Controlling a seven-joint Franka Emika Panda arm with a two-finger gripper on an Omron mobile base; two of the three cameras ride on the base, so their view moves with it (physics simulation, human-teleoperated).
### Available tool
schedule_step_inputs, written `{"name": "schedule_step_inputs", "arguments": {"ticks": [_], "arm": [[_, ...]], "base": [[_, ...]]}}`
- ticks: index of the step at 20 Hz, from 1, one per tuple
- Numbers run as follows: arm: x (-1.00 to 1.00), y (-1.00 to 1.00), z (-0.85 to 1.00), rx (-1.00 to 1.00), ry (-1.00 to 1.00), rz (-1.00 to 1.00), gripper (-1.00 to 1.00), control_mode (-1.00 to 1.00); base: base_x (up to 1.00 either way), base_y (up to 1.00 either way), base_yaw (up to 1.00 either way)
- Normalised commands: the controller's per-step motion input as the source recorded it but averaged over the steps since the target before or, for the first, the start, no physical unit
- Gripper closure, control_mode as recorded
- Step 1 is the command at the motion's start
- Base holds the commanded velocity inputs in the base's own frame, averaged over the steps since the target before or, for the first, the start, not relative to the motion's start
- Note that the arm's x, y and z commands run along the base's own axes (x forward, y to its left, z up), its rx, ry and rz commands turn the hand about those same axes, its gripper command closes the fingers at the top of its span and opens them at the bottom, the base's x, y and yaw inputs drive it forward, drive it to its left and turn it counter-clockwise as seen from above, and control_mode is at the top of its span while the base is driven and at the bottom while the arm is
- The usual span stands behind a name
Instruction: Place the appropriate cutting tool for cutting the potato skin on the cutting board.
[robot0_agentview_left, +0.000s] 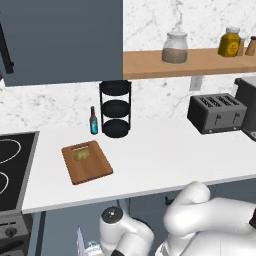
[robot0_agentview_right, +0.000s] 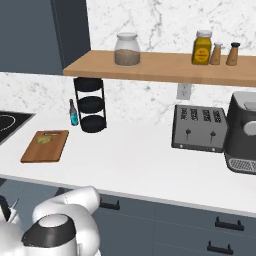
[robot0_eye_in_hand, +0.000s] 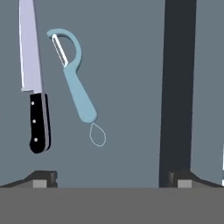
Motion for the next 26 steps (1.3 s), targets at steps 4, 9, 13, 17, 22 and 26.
{"name": "schedule_step_inputs", "arguments": {"ticks": [4, 9, 13, 17, 22, 26], "arm": [[0.04, 0.22, 0.0, -0.17, 0.0, 0.05, -1.0, -1.0], [0.03, 0.15, 0.0, -0.17, 0.0, 0.06, -1.0, -1.0], [0.1, 0.0, 0.0, -0.11, 0.0, 0.09, -1.0, -1.0], [0.0, -0.01, -0.03, -0.09, 0.0, 0.11, -1.0, -1.0], [0.0, -0.03, -0.12, -0.06, 0.0, 0.12, -1.0, -1.0], [0.09, -0.11, -0.09, -0.02, 0.0, 0.13, -1.0, -1.0]], "base": [[0.0, 0.0, 0.0], [0.0, 0.0, 0.0], [0.0, 0.0, 0.0], [0.0, 0.0, 0.0], [0.0, 0.0, 0.0], [0.0, 0.0, 0.0]]}}
